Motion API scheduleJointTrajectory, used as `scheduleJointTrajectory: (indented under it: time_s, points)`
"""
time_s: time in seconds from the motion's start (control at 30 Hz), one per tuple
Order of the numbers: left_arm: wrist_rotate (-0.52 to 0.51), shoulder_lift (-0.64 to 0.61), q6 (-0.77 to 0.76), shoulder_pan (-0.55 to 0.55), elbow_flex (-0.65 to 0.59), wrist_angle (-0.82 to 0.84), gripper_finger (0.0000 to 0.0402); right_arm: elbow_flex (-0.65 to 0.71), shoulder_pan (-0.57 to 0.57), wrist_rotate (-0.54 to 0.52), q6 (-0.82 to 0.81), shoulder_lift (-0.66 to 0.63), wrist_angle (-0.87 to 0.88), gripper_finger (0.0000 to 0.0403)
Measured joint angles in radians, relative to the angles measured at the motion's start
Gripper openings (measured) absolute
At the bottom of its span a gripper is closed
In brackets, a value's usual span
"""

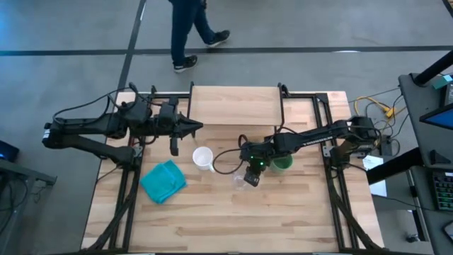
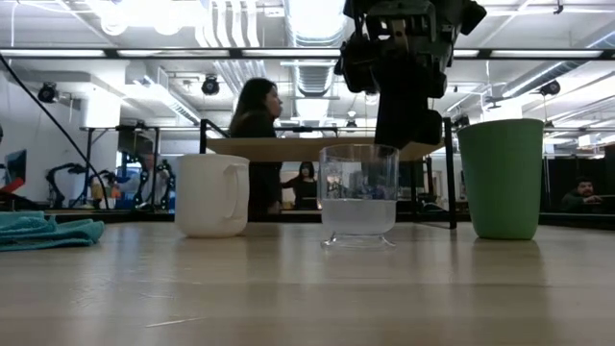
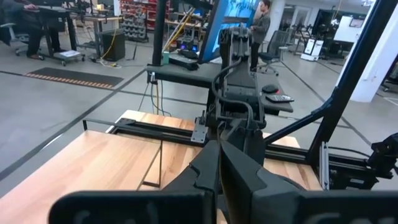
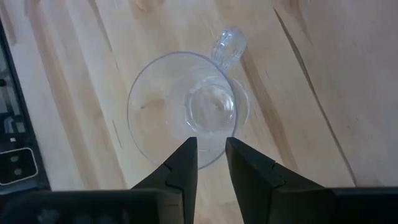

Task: Stack small to large cups/mugs on shelf
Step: Put the green mug on the shelf

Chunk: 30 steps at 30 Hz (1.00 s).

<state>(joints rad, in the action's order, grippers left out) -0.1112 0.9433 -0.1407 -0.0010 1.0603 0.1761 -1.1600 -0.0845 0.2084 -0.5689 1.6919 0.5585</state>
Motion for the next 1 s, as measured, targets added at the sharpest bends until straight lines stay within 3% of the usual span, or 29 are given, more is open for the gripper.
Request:
scheduleJointTrajectory:
  time_s: [0.47,0.83,1.0]
  points:
    - [-0.018,0.004,0.0,0.0,0.0,-0.003,0.0,0.004,0.02,-0.009,0.032,-0.179,0.045,0.0082]
    - [-0.033,0.004,0.054,0.001,0.002,-0.011,0.0,0.003,0.02,-0.009,0.094,-0.358,0.492,0.0093]
    - [-0.043,0.004,0.055,0.001,0.002,-0.011,0.0,0.003,0.019,-0.006,0.049,-0.387,0.556,0.0093]
